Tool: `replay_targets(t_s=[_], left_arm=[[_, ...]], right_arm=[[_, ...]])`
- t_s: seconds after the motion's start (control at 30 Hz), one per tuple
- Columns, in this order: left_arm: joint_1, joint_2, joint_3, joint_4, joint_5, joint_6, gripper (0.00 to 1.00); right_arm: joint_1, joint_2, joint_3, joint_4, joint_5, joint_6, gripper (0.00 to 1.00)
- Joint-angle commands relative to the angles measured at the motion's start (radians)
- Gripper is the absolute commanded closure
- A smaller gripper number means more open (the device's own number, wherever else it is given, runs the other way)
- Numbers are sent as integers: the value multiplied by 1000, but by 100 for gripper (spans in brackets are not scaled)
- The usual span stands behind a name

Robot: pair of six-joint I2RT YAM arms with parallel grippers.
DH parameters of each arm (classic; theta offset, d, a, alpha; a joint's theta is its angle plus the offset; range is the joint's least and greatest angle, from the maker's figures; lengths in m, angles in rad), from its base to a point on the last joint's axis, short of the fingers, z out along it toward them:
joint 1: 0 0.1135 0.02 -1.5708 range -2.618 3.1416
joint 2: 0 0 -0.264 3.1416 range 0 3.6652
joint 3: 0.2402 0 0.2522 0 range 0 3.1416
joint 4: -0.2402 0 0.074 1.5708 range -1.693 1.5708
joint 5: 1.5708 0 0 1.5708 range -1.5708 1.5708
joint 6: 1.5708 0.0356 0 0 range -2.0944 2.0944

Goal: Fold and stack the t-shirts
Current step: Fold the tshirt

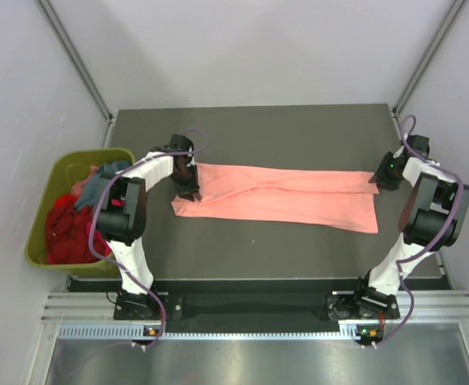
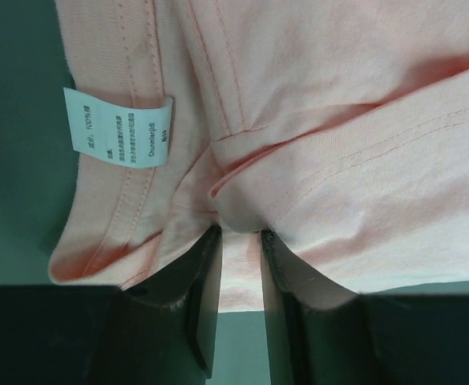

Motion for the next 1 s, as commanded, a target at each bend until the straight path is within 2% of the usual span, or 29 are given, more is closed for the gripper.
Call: replay_targets(t_s=[0.0, 0.33, 0.5, 0.97], left_arm=[[-11, -58, 27, 31, -13, -15, 69], [-16, -13, 50, 37, -15, -15, 72], [-16, -13, 81, 9, -52, -11, 100], [-16, -50, 167, -78, -128, 8, 100]], right_arm=[[7, -46, 7, 17, 11, -5, 65], [7, -48, 9, 12, 14, -8, 65], [7, -50, 15, 9, 15, -11, 64], [7, -65, 16, -16, 14, -8, 64]])
